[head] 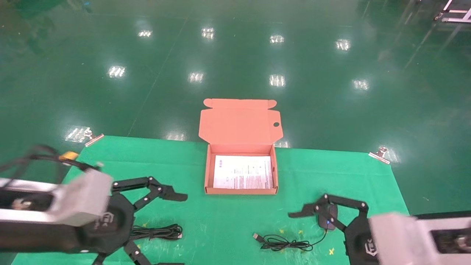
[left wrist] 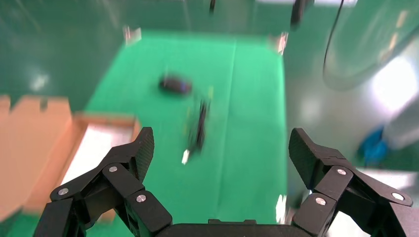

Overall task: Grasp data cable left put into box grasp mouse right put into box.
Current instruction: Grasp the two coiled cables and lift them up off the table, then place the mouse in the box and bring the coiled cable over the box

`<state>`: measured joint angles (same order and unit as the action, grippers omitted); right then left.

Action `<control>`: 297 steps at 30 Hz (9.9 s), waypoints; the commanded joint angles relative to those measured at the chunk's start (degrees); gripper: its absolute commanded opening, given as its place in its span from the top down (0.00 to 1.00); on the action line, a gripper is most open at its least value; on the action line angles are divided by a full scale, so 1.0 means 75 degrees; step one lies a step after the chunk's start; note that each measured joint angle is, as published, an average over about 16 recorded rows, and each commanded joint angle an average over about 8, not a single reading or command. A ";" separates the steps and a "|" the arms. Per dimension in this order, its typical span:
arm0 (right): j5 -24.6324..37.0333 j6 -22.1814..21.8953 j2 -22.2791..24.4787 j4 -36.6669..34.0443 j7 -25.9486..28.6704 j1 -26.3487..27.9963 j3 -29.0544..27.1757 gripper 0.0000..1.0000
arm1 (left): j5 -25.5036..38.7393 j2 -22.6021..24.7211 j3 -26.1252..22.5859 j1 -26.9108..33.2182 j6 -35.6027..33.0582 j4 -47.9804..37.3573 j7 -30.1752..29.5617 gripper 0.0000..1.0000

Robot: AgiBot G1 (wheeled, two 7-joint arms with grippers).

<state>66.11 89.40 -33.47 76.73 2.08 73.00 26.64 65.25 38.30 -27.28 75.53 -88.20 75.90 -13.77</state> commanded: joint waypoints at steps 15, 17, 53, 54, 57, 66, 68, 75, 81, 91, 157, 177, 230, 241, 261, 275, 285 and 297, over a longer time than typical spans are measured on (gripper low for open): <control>0.4234 -0.0443 -0.0748 0.0139 -0.1295 0.1568 0.2573 0.00 | 0.4194 0.1183 -0.2202 0.1383 0.0272 0.0165 0.0235 0.00; 0.4517 -0.0650 -0.0817 0.0139 -0.1203 0.1468 0.2679 0.00 | 0.4624 0.1313 -0.2390 0.1327 0.0407 0.0155 0.0195 0.00; 0.6265 -0.3644 -0.2541 -0.1595 0.0220 -0.0119 0.3046 0.00 | 0.6226 0.3712 -0.2944 0.1453 0.2395 -0.6328 0.0839 0.00; 0.6268 -0.3691 -0.2602 -0.1690 0.0155 -0.0118 0.3055 0.00 | 0.6220 0.3752 -0.2939 0.1484 0.2438 -0.6477 0.0919 0.00; 0.6263 -0.3825 -0.2783 -0.1979 -0.0045 -0.0111 0.3080 0.00 | 0.6210 0.3866 -0.2926 0.1583 0.2572 -0.6884 0.1152 0.00; 0.6214 -0.4112 -0.3187 -0.2581 -0.0566 -0.0124 0.3142 0.32 | 0.6289 0.4132 -0.2957 0.1792 0.2979 -0.7723 0.1757 0.37; 0.6219 -0.4175 -0.3233 -0.2661 -0.0627 -0.0132 0.3149 0.57 | 0.6302 0.4170 -0.2962 0.1819 0.3052 -0.7869 0.1857 0.62; 0.6234 -0.4302 -0.3285 -0.2772 -0.0668 -0.0156 0.3148 1.00 | 0.6300 0.4209 -0.2954 0.1863 0.3151 -0.8098 0.1959 1.00; 0.6230 -0.4268 -0.3267 -0.2738 -0.0661 -0.0151 0.3145 1.00 | 0.6297 0.4196 -0.2954 0.1855 0.3127 -0.8021 0.1933 1.00; 0.6223 -0.4224 -0.3246 -0.2701 -0.0655 -0.0143 0.3140 1.00 | 0.6294 0.4181 -0.2957 0.1835 0.3096 -0.7944 0.1906 1.00; 0.5771 -0.5871 -0.3628 -0.1735 0.0203 0.2479 0.1557 1.00 | 0.6505 0.3174 -0.2005 0.2723 0.4952 -0.3104 0.1566 1.00; 0.5061 -0.6290 -0.4980 -0.3763 -0.1191 0.3082 0.1564 1.00 | 0.7080 0.3698 -0.2092 0.2961 0.5580 -0.3905 0.1414 1.00; 0.2587 -0.7228 -0.5963 -0.6912 -0.0666 0.2016 0.3538 0.79 | 0.9116 0.2882 -0.2686 0.2226 0.4244 -0.2564 -0.0908 1.00; 0.2438 -0.7138 -0.5867 -0.6962 -0.0486 0.2044 0.3969 0.00 | 0.9099 0.2898 -0.2688 0.2200 0.4245 -0.2532 -0.0915 1.00; 0.2667 -0.7202 -0.4468 -0.5813 0.0155 0.2058 0.4102 0.00 | 0.8377 0.4177 -0.2788 0.1551 0.5437 -0.3167 -0.0188 1.00; 0.3634 -0.7193 -0.2395 -0.3153 0.2013 0.2145 0.4338 0.00 | 0.7132 0.5345 -0.3539 0.1203 0.6914 -0.4586 0.1027 1.00; 0.4626 -0.7066 -0.1869 -0.2146 0.3360 0.2227 0.4594 0.00 | 0.6247 0.5398 -0.4806 0.1309 0.7643 -0.4607 0.0948 0.65; 0.4798 -0.7015 -0.1826 -0.2029 0.3521 0.2257 0.4646 0.00 | 0.6094 0.5404 -0.5020 0.1377 0.7749 -0.4654 0.0881 0.00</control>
<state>102.09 36.77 -47.16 61.51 28.50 89.92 61.46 110.89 78.65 -64.92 85.82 -30.12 41.19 -7.18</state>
